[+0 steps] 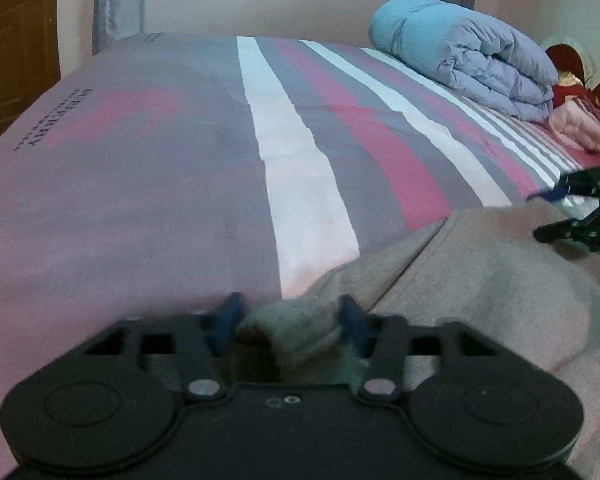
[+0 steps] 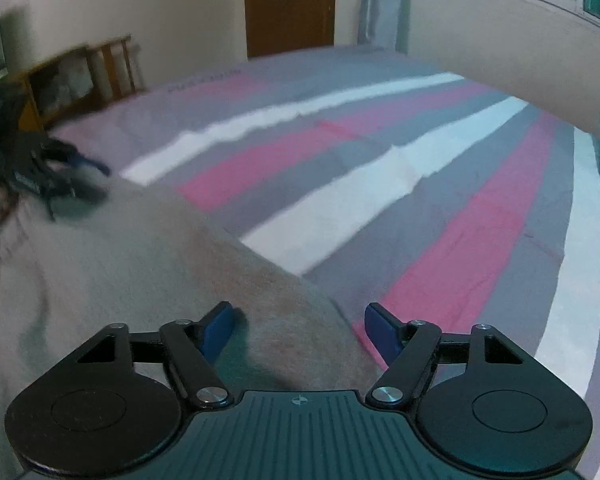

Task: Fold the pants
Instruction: 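Grasp the cuff end of the grey sweatpants with the left gripper while the right gripper grasps the other cuff, then lift the cuffs and fold them over toward the waistband with both grippers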

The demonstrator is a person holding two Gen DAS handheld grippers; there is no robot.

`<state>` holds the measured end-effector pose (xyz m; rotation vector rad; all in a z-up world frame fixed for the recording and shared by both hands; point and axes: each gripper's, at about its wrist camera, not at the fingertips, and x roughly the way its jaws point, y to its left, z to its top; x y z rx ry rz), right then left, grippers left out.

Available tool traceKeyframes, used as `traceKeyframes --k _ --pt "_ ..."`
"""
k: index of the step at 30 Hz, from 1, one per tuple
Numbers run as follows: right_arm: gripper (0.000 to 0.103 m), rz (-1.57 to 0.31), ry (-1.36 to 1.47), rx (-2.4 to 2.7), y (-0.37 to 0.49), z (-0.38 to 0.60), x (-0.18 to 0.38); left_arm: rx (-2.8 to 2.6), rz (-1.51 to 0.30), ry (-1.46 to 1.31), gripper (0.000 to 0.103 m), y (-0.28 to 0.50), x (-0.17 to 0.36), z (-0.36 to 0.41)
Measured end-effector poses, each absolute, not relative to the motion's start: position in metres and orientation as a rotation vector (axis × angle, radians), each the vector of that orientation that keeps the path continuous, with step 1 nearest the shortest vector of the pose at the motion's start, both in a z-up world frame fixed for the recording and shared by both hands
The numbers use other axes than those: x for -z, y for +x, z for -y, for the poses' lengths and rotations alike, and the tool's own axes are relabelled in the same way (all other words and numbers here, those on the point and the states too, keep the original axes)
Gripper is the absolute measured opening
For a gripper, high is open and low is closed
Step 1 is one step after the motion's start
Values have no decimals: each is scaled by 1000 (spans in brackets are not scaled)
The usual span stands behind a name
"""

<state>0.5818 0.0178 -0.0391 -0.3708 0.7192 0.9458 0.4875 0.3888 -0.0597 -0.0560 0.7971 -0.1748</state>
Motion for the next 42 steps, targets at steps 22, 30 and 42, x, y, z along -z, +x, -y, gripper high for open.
traceKeyframes --k 22,30,42 --pt "8 -351 -542 -898 308 57 -55 307 -415 33 20 257 -31 -334" --pt "6 -469 -417 -786 214 94 23 93 -557 -119 27 187 31 -310" --pt "55 -599 273 -555 265 143 27 -47 -443 -764 45 175 42 -303"
